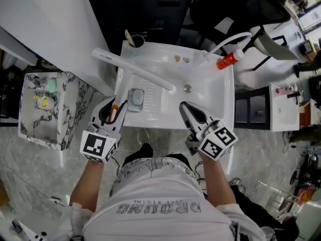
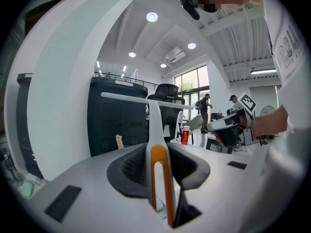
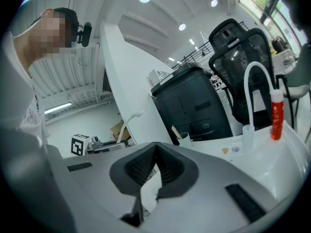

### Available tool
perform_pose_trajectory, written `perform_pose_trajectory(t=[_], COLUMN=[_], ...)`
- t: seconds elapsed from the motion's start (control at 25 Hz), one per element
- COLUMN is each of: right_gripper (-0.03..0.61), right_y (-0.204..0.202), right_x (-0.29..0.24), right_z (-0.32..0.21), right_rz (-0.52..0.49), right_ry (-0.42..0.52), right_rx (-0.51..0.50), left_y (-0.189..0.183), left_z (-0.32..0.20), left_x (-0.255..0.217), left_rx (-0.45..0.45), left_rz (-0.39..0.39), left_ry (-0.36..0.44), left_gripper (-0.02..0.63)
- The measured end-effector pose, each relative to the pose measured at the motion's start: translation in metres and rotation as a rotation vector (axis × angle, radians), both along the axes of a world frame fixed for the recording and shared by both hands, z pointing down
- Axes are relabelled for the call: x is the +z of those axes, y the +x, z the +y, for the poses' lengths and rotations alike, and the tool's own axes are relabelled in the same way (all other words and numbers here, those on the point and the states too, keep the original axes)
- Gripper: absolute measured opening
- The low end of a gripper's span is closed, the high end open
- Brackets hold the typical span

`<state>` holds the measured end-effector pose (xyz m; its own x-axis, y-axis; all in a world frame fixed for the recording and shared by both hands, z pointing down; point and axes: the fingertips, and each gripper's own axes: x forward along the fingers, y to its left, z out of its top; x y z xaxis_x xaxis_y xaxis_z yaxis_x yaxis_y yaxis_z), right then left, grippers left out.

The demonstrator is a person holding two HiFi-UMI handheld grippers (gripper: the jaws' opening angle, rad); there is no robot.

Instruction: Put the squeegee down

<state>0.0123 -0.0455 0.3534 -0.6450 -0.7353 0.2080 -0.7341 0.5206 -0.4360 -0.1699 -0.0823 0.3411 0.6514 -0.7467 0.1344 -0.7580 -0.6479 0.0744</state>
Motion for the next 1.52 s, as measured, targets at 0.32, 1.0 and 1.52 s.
perform_pose_trajectory(t=[0.32,1.0,1.52], right_gripper=[0.008,0.008,0.008], right_y=[-0.008,-0.006,0.035], right_x=[0.007,0.012,0.024], right_z=[-0.013,-0.037,-0.076], right_rz=[0.01,-0.005,-0.028], right_ry=[-0.017,-0.023,-0.06], right_rx=[0.017,0.012,-0.007], left_y=[-0.01,-0.013,0.034], left_z=[-0.016,-0.038,-0.078], left_x=[0.012,0.01,0.013], left_rx=[0.011,-0.011,-0.012], left_rz=[0.0,-0.021,-0.051], left_ry=[-0.014,-0.008,-0.027], left_gripper=[0.12,0.12,0.12])
